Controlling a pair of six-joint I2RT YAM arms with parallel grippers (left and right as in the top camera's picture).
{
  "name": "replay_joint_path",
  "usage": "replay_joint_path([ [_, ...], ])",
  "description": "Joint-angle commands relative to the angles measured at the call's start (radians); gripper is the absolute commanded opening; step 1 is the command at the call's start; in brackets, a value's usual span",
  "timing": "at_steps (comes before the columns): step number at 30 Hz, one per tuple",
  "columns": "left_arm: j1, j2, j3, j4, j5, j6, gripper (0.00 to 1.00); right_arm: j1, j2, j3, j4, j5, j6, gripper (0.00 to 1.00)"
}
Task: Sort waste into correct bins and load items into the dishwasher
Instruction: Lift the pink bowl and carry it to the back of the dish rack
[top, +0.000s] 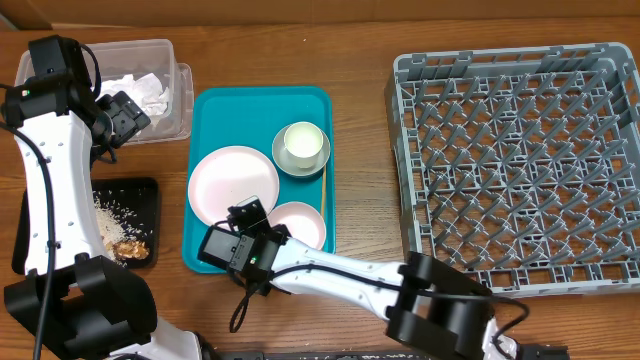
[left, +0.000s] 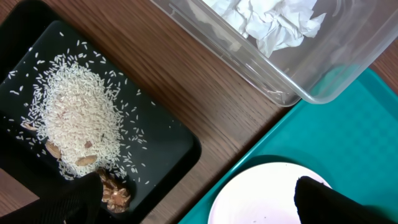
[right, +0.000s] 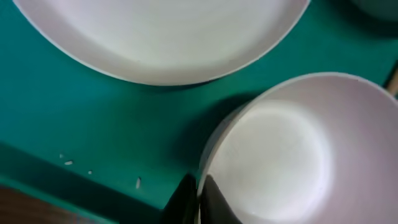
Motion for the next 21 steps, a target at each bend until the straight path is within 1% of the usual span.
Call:
replay_joint_path([
  [1, -0.002, -0.010, 0.015, 0.001, -0.013, -0.010, 1.00, -0.032, -0.206, 0.028, -0.009, 0.047, 0.005, 0.04],
  [5, -0.002, -0.010, 0.015, 0.001, -0.013, -0.010, 1.00, -0.101, -0.404, 0.028, -0.029, 0.047, 0.004, 0.04],
  [6, -0.002, -0.010, 0.015, 0.001, -0.013, -0.010, 1.00, -0.148, -0.491, 0.028, -0.045, 0.047, 0.004, 0.04],
  [8, -0.002, -0.010, 0.015, 0.001, -0.013, -0.010, 1.00, -0.225, -0.596, 0.028, -0.063, 0.046, 0.003, 0.04],
  [10, -0.002, -0.010, 0.015, 0.001, -0.013, -0.010, 1.00, -0.333, -0.697, 0.027, -0.081, 0.043, -0.007, 0.04],
  [13, -0.002, -0.010, 0.015, 0.001, -0.013, -0.010, 1.00, -0.505, -0.781, 0.027, -0.076, -0.053, -0.094, 0.04],
  [16, -0.002, -0.010, 0.015, 0.001, -0.013, -0.010, 1.00, -0.749, -0.814, 0.027, -0.061, -0.314, -0.201, 0.04],
  [17, -0.002, -0.010, 0.015, 0.001, -0.013, -0.010, 1.00, -0.896, -0.807, 0.026, -0.056, -0.512, -0.270, 0.04],
  [19, -0.002, -0.010, 0.015, 0.001, -0.013, -0.010, 1.00, -1.054, -0.780, 0.024, -0.048, -0.745, -0.351, 0.04],
  [20, -0.002, -0.010, 0.015, 0.001, -0.013, -0.010, 1.00, -1.147, -0.754, 0.024, -0.041, -0.908, -0.414, 0.04],
  [21, -0.002, -0.010, 0.015, 0.001, -0.013, -0.010, 1.00, -1.278, -0.696, 0.024, -0.027, -1.162, -0.507, 0.04],
])
